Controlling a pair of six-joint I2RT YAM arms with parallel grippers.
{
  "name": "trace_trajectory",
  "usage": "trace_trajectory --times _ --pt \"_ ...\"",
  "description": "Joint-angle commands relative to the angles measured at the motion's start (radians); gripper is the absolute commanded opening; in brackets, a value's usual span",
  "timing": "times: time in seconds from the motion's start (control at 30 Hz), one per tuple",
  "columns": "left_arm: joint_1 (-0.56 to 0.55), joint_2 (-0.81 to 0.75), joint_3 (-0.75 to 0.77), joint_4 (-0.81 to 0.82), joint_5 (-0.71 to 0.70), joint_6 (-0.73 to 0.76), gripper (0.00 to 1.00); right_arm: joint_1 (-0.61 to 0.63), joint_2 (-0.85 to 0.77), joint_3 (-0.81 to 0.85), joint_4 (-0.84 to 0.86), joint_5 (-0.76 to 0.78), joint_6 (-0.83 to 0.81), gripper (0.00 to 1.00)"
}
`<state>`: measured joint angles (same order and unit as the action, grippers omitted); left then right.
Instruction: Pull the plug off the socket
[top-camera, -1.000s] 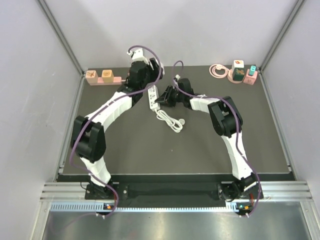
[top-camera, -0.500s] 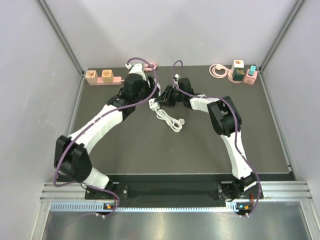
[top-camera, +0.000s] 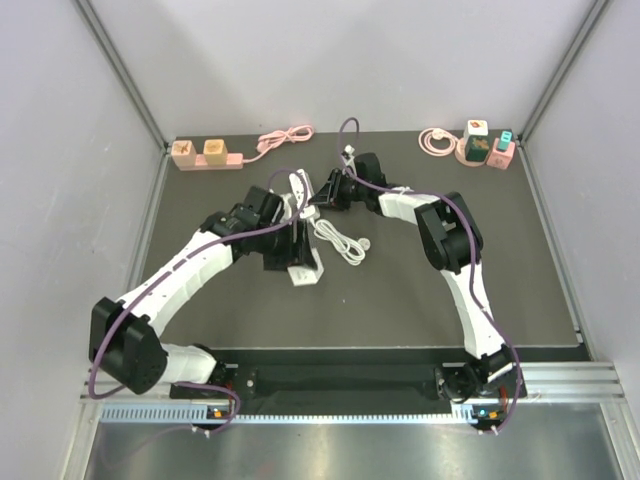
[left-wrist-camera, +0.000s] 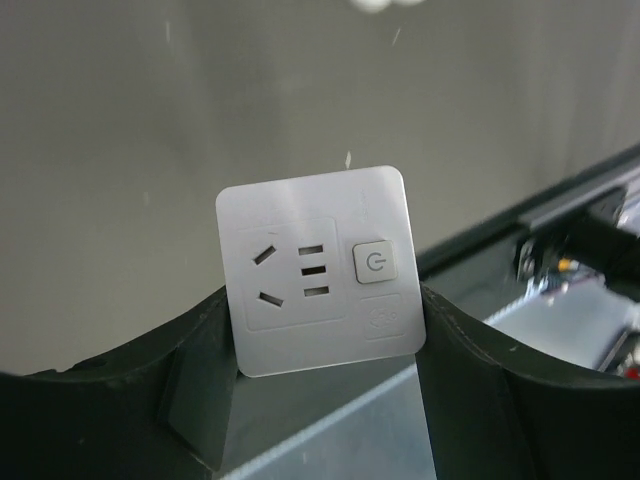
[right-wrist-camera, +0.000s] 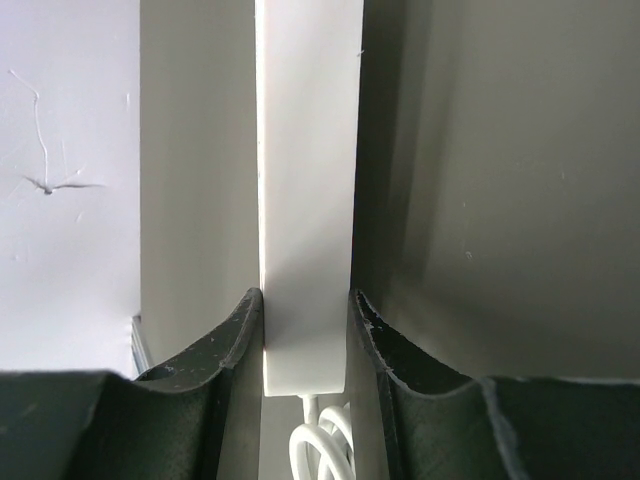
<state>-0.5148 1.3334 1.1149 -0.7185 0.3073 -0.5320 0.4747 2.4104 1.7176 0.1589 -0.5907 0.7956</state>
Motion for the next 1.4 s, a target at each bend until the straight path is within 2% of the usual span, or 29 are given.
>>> trace_trajectory --times 0.0,0.17,0.23,0.33,0.43,0.47,0.57,0.6,0.7,0.77,0.83,0.9,0.93,0.97,1.0,1.2,1.3,1.37 --pt "-0.020 -0.037 -0.006 -0.208 0.064 -0.042 0.00 -0.001 0.010 0.014 -0.082 0.028 -0.090 0.18" --pt "-0.057 0.032 0.003 -0.358 0.078 -0.123 0.00 0.001 0.016 0.023 -0.084 0.014 -0.095 0.18" --pt "-0.083 0.068 0.046 -0.447 0.026 -0.138 0.00 0.001 0.024 0.033 -0.090 0.003 -0.095 0.18" --pt "-0.090 0.180 0.129 -0.572 -0.029 -0.137 0.00 0.004 0.027 0.039 -0.090 0.000 -0.093 0.18" --pt "-0.093 0.297 0.203 -0.608 -0.037 -0.119 0.00 0.008 0.023 0.039 -0.091 0.000 -0.099 0.18" --pt "-0.093 0.356 0.232 -0.640 -0.086 -0.100 0.00 0.008 0.023 0.039 -0.091 -0.001 -0.101 0.18" --pt "-0.091 0.475 0.348 -0.668 -0.158 -0.059 0.00 0.010 0.019 0.031 -0.085 -0.012 -0.099 0.19" --pt "-0.091 0.496 0.365 -0.655 -0.140 -0.056 0.00 0.010 0.019 0.030 -0.079 -0.014 -0.099 0.19" --pt "-0.093 0.530 0.336 -0.581 -0.088 -0.066 0.00 0.010 0.016 0.019 -0.064 -0.024 -0.090 0.19" --pt "-0.091 0.547 0.332 -0.572 -0.102 -0.059 0.02 0.010 0.018 0.014 -0.058 -0.027 -0.087 0.19" --pt "-0.088 0.562 0.327 -0.570 -0.109 -0.048 0.12 0.012 0.019 0.010 -0.048 -0.035 -0.081 0.19" --pt "-0.085 0.558 0.336 -0.564 -0.120 -0.040 0.42 0.010 0.019 0.010 -0.041 -0.038 -0.076 0.19" --pt "-0.085 0.555 0.344 -0.565 -0.131 -0.040 0.62 0.010 0.018 0.010 -0.038 -0.040 -0.076 0.19" --pt "-0.085 0.547 0.364 -0.567 -0.137 -0.040 0.92 0.010 0.018 0.010 -0.036 -0.041 -0.076 0.19" --pt "-0.085 0.544 0.375 -0.568 -0.143 -0.037 0.98 0.010 0.018 0.010 -0.036 -0.043 -0.078 0.19" --pt "-0.080 0.506 0.399 -0.549 -0.140 -0.049 0.98 0.010 0.018 0.008 -0.038 -0.041 -0.082 0.19" --pt "-0.080 0.468 0.427 -0.567 -0.204 -0.051 0.98 0.010 0.012 0.002 -0.039 -0.035 -0.090 0.19" --pt "-0.077 0.415 0.471 -0.585 -0.298 -0.056 0.98 0.010 0.003 -0.003 -0.041 -0.029 -0.105 0.20"
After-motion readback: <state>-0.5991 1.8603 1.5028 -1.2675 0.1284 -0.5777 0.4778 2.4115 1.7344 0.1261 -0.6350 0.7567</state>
